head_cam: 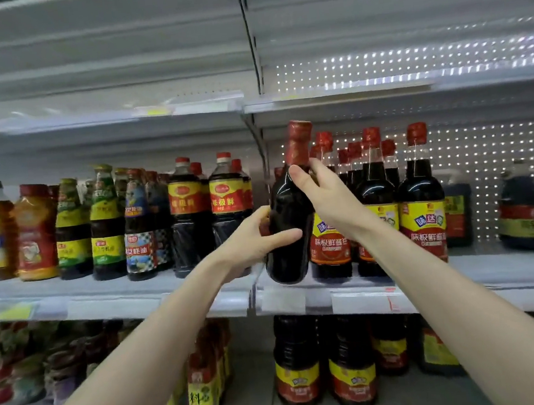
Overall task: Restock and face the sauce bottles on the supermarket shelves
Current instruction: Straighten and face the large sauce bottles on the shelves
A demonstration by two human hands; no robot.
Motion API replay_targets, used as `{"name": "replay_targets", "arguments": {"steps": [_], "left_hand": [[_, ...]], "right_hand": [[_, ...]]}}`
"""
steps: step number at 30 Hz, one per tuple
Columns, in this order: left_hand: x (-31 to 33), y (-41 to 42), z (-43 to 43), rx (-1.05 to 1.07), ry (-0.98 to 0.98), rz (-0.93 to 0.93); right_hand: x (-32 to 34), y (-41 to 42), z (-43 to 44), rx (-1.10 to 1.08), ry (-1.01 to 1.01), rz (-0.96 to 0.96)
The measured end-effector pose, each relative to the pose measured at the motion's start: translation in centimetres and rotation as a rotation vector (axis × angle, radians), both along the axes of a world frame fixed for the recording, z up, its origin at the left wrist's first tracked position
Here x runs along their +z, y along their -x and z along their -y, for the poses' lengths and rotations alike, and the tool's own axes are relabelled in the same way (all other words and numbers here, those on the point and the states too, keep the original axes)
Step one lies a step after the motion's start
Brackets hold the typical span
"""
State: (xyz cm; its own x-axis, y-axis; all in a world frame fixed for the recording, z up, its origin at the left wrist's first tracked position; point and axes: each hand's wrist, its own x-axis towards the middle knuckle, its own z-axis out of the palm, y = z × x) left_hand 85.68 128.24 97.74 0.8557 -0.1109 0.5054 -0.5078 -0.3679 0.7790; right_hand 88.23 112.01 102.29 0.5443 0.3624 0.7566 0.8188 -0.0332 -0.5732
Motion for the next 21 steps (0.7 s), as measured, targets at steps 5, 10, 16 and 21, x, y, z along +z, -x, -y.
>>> {"name": "replay_targets", "arguments": {"steps": [5, 10, 16, 21], "left_hand": [[-0.6, -3.2, -3.2, -0.064, 0.032, -0.010], [-1.5, -5.4, -4.4, -0.117, 0.075, -0.003], [-2.6, -7.3, -5.0, -0.127, 0.110, -0.095], [-3.3, -8.3, -4.7, -0.148, 0.152, -0.139]], "right_hand": [[0.4, -2.5, -3.0, -0.095, -0.006, -0.007], [-0.3, -4.5, -5.5, -0.136, 0.002, -0.053], [-0.5, -6.4, -6.6, -0.200, 0.035, -0.126], [-0.8, -7.6, -6.8, -0.240, 0.068, -0.177]]}}
